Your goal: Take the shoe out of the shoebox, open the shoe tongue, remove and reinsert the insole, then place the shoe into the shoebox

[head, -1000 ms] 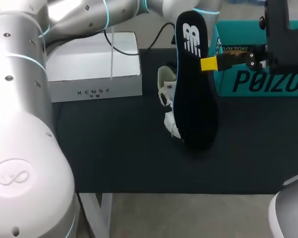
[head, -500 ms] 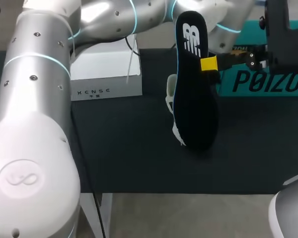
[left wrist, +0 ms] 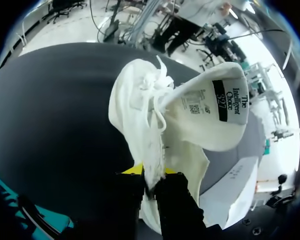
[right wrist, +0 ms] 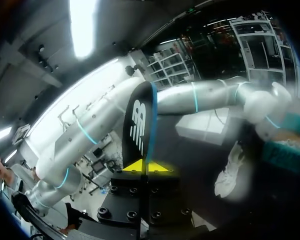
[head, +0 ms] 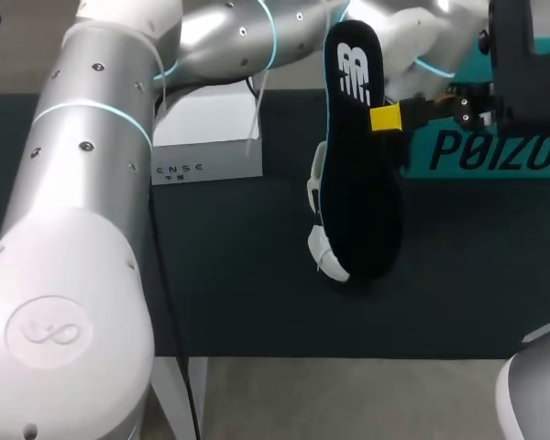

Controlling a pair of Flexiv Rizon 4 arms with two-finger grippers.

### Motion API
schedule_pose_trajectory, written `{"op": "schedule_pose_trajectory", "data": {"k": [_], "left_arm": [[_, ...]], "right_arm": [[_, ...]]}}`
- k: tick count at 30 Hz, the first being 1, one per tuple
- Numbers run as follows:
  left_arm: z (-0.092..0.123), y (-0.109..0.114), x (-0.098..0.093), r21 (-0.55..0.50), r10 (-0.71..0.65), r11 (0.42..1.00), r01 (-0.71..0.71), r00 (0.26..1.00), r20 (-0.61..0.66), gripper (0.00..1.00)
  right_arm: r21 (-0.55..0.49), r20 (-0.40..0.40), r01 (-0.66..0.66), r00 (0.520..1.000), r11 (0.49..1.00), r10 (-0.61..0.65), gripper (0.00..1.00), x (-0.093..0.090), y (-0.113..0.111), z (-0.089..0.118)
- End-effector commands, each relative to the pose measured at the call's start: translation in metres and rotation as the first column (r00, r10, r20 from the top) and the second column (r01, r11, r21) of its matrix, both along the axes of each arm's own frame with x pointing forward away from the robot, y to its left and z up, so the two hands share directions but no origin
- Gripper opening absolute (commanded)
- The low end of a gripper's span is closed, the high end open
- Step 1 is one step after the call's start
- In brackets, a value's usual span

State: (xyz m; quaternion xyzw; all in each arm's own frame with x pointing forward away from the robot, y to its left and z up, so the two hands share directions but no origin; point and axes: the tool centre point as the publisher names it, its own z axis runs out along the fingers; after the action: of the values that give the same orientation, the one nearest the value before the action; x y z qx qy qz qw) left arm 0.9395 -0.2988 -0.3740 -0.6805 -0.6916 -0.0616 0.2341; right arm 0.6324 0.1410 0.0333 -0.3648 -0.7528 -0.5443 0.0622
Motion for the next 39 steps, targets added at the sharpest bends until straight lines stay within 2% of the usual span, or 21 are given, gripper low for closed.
{"op": "schedule_pose_trajectory", "data": {"k": [1,8,12,19,23,30,39], "left_arm": [[0.007,0.003,0.009,-0.006,0.053,0.999,-0.053,0.999,-0.012,1.00],[0.035,0.014,0.011,-0.036,0.157,0.987,-0.155,0.987,0.038,1.00],[0.056,0.021,0.012,-0.088,0.252,0.965,-0.246,0.965,0.071,1.00],[0.096,0.041,0.015,-0.236,0.449,0.876,-0.421,0.891,0.075,1.00],[0.111,0.055,0.016,-0.333,0.470,0.846,-0.416,0.877,0.097,1.00],[0.137,0.083,0.010,-0.457,0.587,0.738,-0.497,0.806,0.071,1.00],[0.157,0.105,-0.006,-0.504,0.593,0.718,-0.480,0.801,0.081,1.00]], "right_arm": [[-0.002,-0.002,-0.001,1.000,1.000,0.001,0.00,0.003,0.004,0.000],[-0.002,-0.002,-0.001,1.000,1.000,0.001,0.00,0.003,0.004,0.000],[-0.002,-0.002,-0.001,1.000,1.000,0.001,0.00,0.003,0.004,0.000],[-0.002,-0.002,-0.001,1.000,1.000,0.001,0.00,0.003,0.004,0.000],[-0.002,-0.002,-0.001,1.000,1.000,0.001,0.00,0.003,0.004,0.000],[-0.002,-0.002,-0.001,1.000,1.000,0.001,0.00,0.003,0.004,0.000],[-0.002,-0.002,-0.001,1.000,1.000,0.001,0.00,0.003,0.004,0.000]]}}
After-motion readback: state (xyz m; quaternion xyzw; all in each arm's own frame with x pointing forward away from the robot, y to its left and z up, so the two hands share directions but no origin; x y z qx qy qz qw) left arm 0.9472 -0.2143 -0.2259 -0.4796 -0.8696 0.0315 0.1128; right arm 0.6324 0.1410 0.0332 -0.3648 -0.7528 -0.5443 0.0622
